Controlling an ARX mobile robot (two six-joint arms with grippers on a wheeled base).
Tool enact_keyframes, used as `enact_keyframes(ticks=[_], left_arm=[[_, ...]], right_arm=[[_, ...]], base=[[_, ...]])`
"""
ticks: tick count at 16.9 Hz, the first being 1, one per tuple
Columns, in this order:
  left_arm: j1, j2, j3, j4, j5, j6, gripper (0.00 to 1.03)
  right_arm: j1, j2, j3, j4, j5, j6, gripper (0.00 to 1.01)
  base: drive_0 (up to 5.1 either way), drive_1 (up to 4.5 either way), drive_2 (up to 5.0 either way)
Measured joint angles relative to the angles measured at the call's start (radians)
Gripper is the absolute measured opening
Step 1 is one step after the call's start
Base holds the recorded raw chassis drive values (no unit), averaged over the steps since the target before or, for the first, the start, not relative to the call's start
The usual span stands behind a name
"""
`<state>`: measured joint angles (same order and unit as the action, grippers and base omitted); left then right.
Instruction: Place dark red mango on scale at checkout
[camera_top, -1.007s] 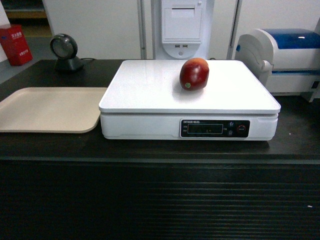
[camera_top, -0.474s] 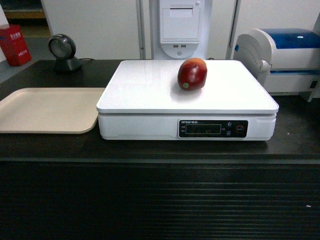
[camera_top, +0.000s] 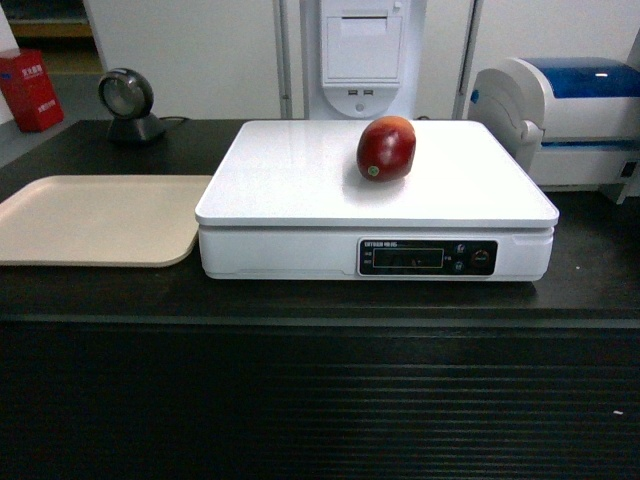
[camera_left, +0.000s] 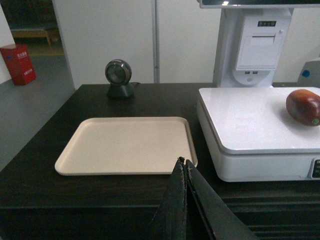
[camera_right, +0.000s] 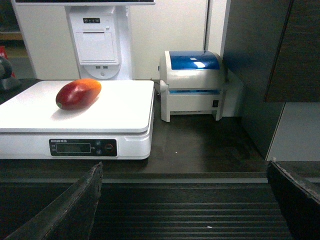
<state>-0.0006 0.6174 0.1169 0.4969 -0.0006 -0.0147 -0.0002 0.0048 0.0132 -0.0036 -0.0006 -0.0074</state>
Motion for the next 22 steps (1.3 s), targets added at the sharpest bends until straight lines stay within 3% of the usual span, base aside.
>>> enact_keyframes(ticks=[11,13,22], left_arm=[[0.0,-0.201,-0.073,-0.127,0.0,0.0,0.02],[0.0,-0.235,-0.108,-0.108,0.0,0.0,0.02],[0.0,-0.426,-0.108,-0.304,0.0,0.0,0.02]], right_arm=[[0.0,0.0,0.0,0.0,0.0,0.0,0.98],[0.0,0.0,0.0,0.0,0.0,0.0,0.98],[0.0,0.0,0.0,0.0,0.0,0.0,0.98]], base=[[0.0,0.0,0.0],[0.0,0.0,0.0],[0.0,0.0,0.0]])
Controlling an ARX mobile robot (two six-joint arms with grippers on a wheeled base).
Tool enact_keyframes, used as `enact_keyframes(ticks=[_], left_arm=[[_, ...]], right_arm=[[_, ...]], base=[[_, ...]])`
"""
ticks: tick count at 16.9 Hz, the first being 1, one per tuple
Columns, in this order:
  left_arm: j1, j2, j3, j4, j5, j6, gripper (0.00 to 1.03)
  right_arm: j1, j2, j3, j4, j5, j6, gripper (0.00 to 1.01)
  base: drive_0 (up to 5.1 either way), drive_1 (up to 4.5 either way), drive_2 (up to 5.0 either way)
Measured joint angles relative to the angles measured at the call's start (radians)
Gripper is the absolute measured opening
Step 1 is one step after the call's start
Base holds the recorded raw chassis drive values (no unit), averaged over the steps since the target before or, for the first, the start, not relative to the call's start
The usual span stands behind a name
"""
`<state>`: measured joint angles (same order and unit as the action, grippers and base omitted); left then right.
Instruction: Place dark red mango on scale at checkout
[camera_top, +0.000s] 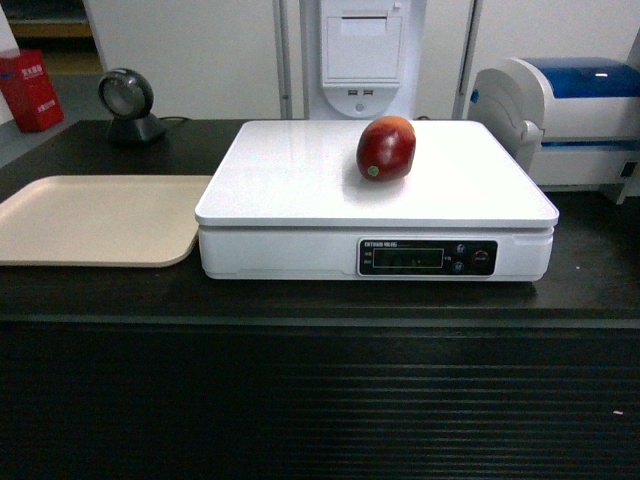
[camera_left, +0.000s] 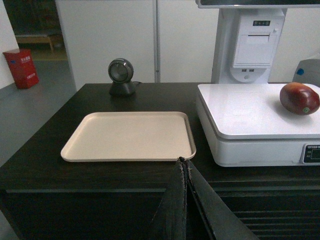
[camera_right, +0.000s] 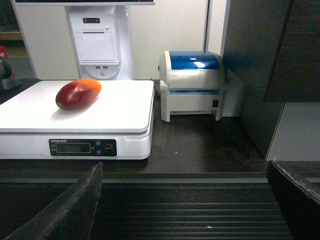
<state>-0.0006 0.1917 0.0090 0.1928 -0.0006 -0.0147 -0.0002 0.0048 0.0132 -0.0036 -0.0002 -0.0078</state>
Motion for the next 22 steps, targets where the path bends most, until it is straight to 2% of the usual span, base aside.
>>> enact_keyframes(ticks=[1,3,4,9,10,18,22], left_arm=[[0.0,-0.017,0.0,-0.018,0.0,0.0,0.02],[0.0,-0.165,0.0,-0.208,0.0,0.0,0.02],[0.0,-0.182,0.005,-0.177,0.002,0.001,0.02],[0.0,-0.182,0.0,-0.196,0.0,0.001,0.02],[0.0,-0.182,0.0,-0.196,0.0,0.001,0.09],[0.0,-0.182,0.0,-0.196,0.0,0.001,0.99],[0.0,-0.182,0.0,-0.196,0.0,0.002,0.98]], right_arm=[[0.0,0.0,0.0,0.0,0.0,0.0,0.98],[0.0,0.0,0.0,0.0,0.0,0.0,0.98],[0.0,0.0,0.0,0.0,0.0,0.0,0.98],[0.0,0.0,0.0,0.0,0.0,0.0,0.98],[0.0,0.0,0.0,0.0,0.0,0.0,0.98],[0.0,0.0,0.0,0.0,0.0,0.0,0.98],[0.0,0.0,0.0,0.0,0.0,0.0,0.98]], base=[[0.0,0.0,0.0],[0.0,0.0,0.0],[0.0,0.0,0.0],[0.0,0.0,0.0],[0.0,0.0,0.0],[0.0,0.0,0.0],[0.0,0.0,0.0]])
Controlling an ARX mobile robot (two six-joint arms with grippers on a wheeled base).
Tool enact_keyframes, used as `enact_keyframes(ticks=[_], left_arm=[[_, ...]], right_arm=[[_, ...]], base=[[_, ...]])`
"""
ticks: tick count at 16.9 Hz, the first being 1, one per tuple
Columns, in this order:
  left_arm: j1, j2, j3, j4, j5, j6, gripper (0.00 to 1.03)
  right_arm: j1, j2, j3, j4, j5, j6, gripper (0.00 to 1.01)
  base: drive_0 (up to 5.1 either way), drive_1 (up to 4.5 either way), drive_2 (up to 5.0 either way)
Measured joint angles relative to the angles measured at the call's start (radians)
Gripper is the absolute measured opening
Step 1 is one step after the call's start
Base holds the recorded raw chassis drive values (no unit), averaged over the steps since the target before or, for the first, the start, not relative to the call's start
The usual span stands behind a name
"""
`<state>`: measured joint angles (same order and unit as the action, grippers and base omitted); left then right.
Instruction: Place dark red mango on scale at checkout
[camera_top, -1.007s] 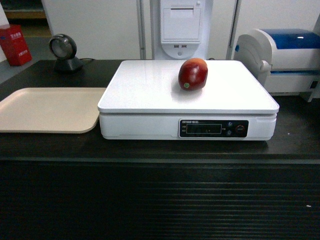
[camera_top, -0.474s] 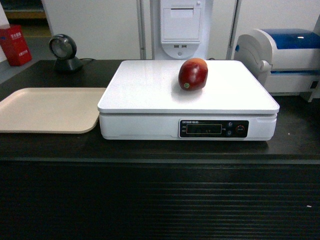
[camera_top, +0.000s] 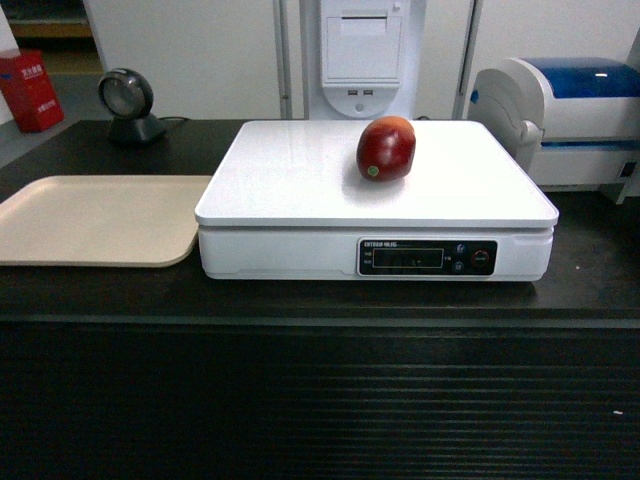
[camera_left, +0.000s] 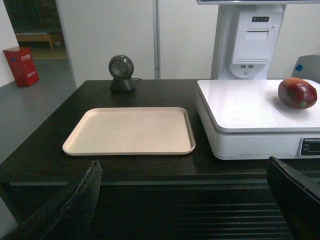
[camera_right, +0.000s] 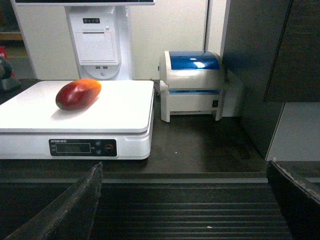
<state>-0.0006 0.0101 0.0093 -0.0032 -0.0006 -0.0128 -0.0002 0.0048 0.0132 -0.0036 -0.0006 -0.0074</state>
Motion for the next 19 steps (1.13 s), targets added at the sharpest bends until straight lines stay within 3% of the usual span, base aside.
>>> enact_keyframes(ticks=[19], left_arm=[[0.0,0.0,0.0,0.003,0.0,0.0,0.98]], right_arm=[[0.0,0.0,0.0,0.002,0.0,0.0,0.98]], base=[[0.0,0.0,0.0]])
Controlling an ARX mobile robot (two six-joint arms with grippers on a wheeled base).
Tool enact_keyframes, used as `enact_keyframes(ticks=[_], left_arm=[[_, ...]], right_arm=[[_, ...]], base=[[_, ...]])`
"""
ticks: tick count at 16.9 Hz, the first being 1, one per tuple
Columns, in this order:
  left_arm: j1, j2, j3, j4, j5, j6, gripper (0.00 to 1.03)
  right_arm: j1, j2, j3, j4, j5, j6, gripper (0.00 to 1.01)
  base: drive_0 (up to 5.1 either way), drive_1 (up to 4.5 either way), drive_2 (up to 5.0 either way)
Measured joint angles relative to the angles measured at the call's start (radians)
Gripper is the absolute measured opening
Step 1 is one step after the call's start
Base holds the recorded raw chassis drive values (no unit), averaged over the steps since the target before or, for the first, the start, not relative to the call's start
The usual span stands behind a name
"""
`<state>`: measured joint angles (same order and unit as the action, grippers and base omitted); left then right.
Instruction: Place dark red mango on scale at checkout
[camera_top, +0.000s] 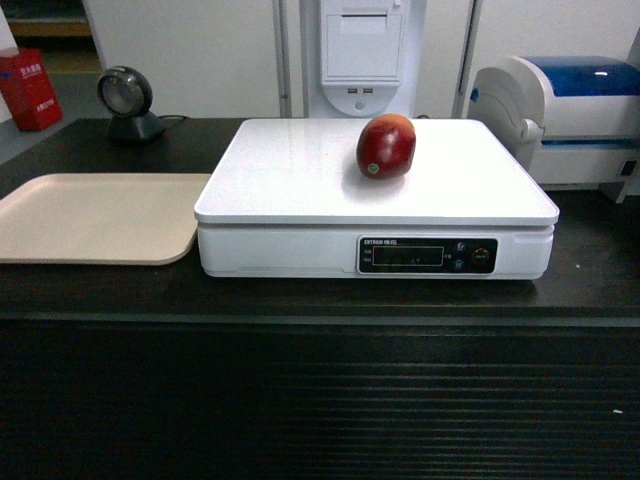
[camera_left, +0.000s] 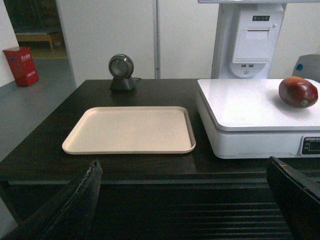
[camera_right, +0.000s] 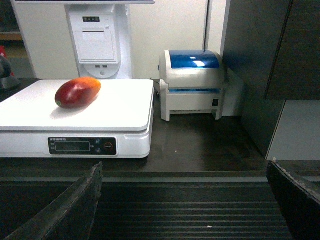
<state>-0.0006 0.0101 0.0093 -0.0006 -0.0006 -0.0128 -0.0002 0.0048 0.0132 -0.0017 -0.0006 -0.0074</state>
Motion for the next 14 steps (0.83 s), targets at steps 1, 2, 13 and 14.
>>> enact_keyframes(ticks=[1,2,13,14], left_arm=[[0.0,0.0,0.0,0.0,0.0,0.0,0.98],[0.0,0.0,0.0,-0.001,0.0,0.0,0.98],[0.0,0.0,0.0,-0.002,0.0,0.003,0.98],[0.0,0.0,0.0,-0.002,0.0,0.003,0.98]], right_arm=[[0.0,0.0,0.0,0.0,0.0,0.0,0.98],[0.0,0.0,0.0,0.0,0.0,0.0,0.98],[0.0,0.0,0.0,-0.002,0.001,0.001,0.98],[0.0,0.0,0.0,-0.002,0.0,0.0,0.98]], base=[[0.0,0.0,0.0],[0.0,0.0,0.0],[0.0,0.0,0.0],[0.0,0.0,0.0]])
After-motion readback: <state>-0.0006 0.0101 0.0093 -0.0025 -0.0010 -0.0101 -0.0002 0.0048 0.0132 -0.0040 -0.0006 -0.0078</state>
